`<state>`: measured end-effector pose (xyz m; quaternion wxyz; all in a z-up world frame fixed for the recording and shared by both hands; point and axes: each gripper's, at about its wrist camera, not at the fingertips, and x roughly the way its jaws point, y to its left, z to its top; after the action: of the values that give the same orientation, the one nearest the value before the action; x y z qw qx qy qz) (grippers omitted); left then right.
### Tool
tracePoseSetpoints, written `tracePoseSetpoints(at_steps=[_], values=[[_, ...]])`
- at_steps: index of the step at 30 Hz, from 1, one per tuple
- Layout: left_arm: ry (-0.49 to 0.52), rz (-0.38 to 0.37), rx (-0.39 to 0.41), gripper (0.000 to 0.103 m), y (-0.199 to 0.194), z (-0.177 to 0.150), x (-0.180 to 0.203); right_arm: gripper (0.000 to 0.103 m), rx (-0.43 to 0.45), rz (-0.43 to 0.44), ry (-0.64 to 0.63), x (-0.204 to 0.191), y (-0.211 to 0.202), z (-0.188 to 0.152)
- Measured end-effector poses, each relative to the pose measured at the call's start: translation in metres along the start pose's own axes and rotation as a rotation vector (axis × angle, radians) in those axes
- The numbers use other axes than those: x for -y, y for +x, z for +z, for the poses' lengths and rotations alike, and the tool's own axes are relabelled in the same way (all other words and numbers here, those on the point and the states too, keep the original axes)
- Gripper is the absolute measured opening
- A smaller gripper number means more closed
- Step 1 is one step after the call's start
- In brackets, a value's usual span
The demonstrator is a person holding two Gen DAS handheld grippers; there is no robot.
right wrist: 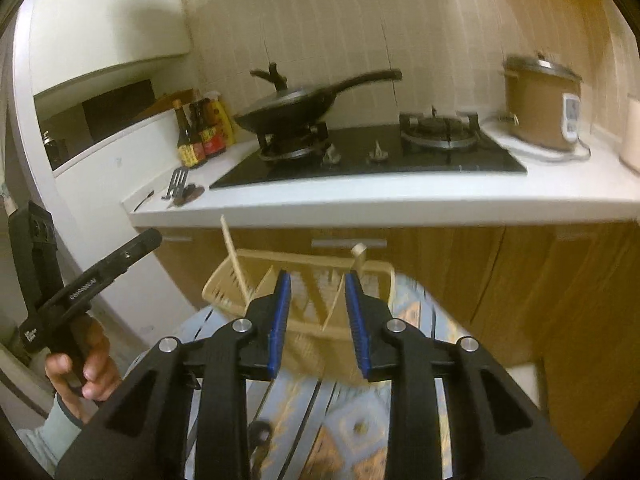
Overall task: Organize utensils
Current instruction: 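Open both grippers over the caddy and return to the table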
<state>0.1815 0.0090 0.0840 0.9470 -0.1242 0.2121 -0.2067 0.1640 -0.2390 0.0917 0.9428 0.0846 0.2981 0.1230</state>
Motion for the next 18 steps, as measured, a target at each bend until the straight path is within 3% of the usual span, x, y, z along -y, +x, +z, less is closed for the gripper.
tracePoseSetpoints(at_steps=[1, 3, 4, 11, 18], values=[[-0.003, -0.003, -0.032, 0.038, -0.006, -0.003, -0.001, 0.030, -0.024, 0.009, 0.015, 0.000, -0.005, -0.007], [-0.004, -0.010, -0.090, 0.038, -0.015, -0.010, -0.003, 0.047, -0.067, -0.003, 0.040, 0.001, -0.010, -0.017], [-0.007, -0.012, -0.116, 0.038, -0.018, -0.014, -0.004, 0.050, -0.092, -0.005, 0.060, 0.003, -0.012, -0.026], [-0.044, 0.004, -0.324, 0.038, -0.021, -0.051, -0.021, 0.051, -0.249, -0.043, 0.182, 0.022, -0.009, -0.077], [-0.090, 0.016, -0.516, 0.037, 0.005, -0.094, -0.036, 0.051, -0.391, -0.067, 0.261, 0.034, 0.004, -0.128]])
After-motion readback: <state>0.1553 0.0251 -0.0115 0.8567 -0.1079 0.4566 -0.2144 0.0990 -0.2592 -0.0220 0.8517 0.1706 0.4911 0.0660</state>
